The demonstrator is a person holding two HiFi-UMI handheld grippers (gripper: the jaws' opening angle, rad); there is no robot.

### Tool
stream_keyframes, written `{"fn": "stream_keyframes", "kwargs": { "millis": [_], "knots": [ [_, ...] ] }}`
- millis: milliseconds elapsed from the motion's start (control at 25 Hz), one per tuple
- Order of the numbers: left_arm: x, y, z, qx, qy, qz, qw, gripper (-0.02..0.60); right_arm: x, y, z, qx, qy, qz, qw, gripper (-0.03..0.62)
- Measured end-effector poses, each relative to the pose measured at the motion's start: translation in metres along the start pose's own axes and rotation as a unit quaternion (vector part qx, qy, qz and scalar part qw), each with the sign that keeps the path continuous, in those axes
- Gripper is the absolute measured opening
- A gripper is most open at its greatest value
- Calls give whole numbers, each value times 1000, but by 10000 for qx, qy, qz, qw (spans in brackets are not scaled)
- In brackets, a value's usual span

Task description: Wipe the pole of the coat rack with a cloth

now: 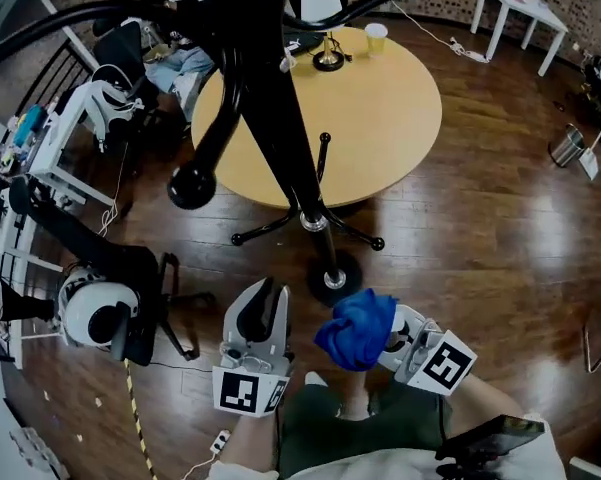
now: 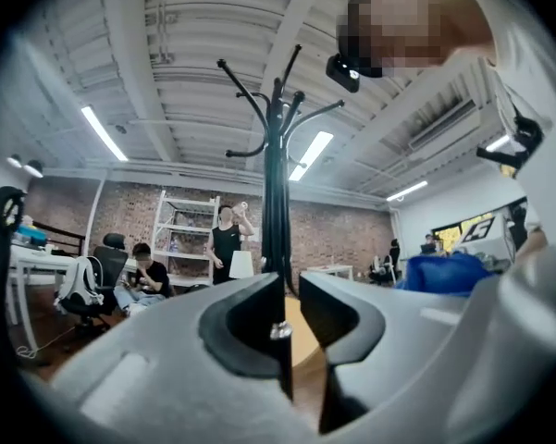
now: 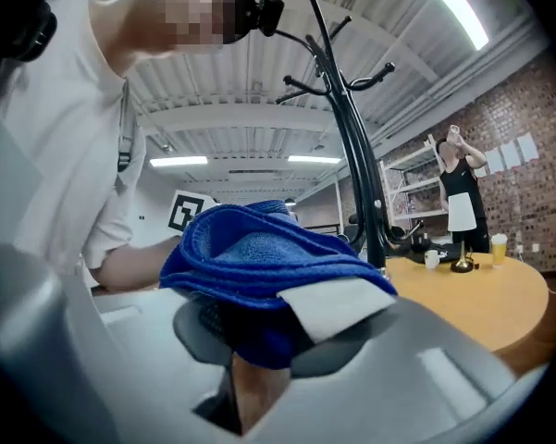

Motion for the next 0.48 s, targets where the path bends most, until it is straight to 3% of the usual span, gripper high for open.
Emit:
{"fn": "stream_keyframes", "kwargs": {
  "millis": [120, 200, 320, 480],
  "knots": [
    [-12, 54, 21, 84, -286, -60, 9995, 67, 13, 62, -22, 59, 266, 144, 9995, 95],
    [-16, 90, 33, 51, -388, -80, 9992, 67, 22, 81, -41, -138, 404, 138, 9990, 95],
    [-15, 145, 49, 6, -389, -23, 9992, 67, 34, 85, -73, -338, 525, 136, 9980, 94],
    [-12, 215, 64, 81, -299, -94, 9995, 67, 56, 87, -118, -1171, 285, 91, 9927, 94]
  ]
}}
Point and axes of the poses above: the fingertips, and each gripper's own axes: x forward along the fingers, z to its left, y out of its underside, the point moved 7 cm from there along -x, backward along the fingers, and after that the axes turned 15 degrees about -x, right-handed, at the moved point
